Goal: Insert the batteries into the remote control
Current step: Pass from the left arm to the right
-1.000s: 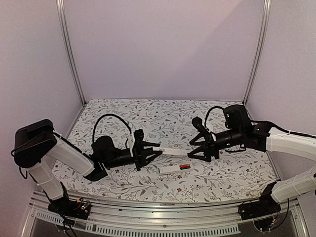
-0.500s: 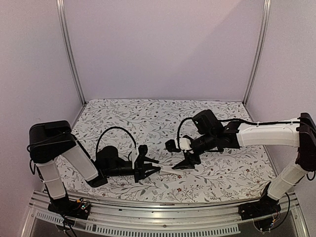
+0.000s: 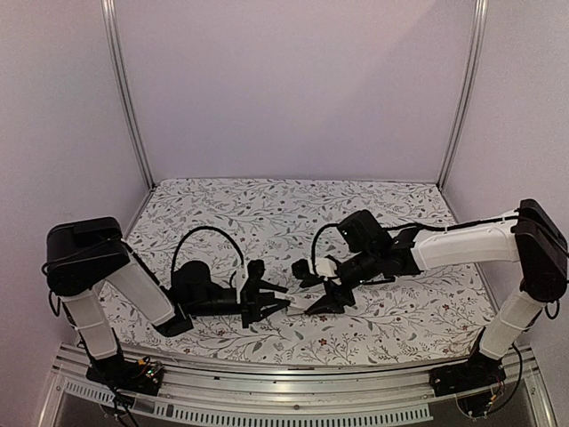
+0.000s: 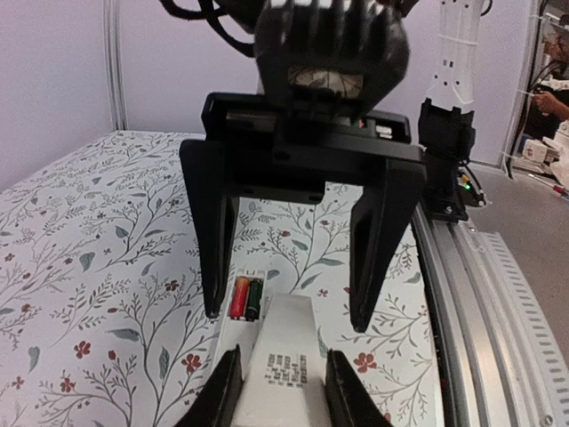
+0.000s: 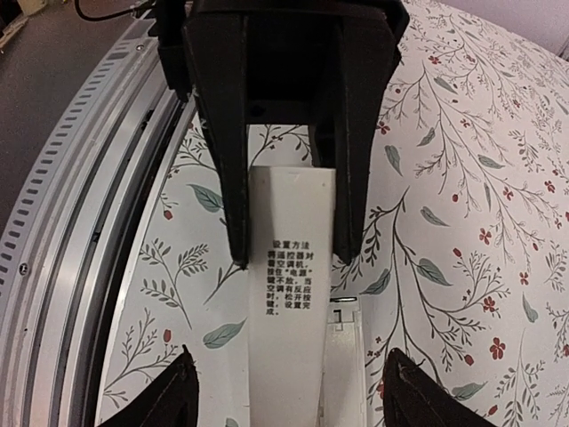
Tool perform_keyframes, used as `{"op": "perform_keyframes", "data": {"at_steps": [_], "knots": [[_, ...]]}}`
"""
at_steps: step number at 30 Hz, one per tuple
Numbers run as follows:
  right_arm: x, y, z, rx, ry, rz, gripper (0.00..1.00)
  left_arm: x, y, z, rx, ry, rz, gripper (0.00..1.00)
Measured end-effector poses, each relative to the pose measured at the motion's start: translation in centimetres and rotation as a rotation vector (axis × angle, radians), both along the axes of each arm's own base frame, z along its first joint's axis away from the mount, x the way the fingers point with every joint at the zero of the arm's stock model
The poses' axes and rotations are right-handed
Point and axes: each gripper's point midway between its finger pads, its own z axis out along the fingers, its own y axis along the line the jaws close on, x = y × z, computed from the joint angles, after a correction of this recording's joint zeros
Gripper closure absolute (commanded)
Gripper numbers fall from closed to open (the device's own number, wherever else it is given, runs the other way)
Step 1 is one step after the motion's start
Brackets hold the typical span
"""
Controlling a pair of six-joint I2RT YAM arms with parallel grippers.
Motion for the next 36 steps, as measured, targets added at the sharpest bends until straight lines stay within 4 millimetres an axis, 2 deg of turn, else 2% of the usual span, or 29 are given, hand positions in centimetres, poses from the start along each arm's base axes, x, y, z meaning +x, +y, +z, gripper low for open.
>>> {"op": "perform_keyframes", "data": {"at_steps": [4, 8, 15, 22, 25, 28, 36], "knots": [[0.1, 0.2, 0.1, 0.02, 0.013, -0.02, 0.36, -0.4, -0.3, 3.0, -0.062, -0.066, -0.014, 0.84], [0.2, 0.4, 0.2, 0.033, 0.023, -0.034, 0.46, -0.6, -0.4, 4.4, -0.094, -0.103, -0.02, 0.84], [0.2, 0.2, 0.4, 0.038, 0.025, -0.052, 0.47, -0.6, -0.6, 4.6, -0.097, -0.113, -0.024, 0.84], [-0.5, -0.1, 3.1, 0.08, -0.058, -0.061, 0.48, -0.7, -1.0, 5.1, -0.107, -0.131, -0.03, 0.84], [-1.3, -0.1, 3.8, 0.095, -0.086, -0.043, 0.55, -0.7, -1.1, 5.4, -0.114, -0.137, -0.031, 0.84], [-1.3, 0.0, 3.9, 0.095, -0.1, -0.047, 0.58, -0.7, -1.2, 5.5, -0.115, -0.14, -0.032, 0.84], [-0.9, -0.2, 3.8, 0.083, -0.117, -0.065, 0.74, -0.7, -1.2, 5.5, -0.115, -0.141, -0.033, 0.84]]}}
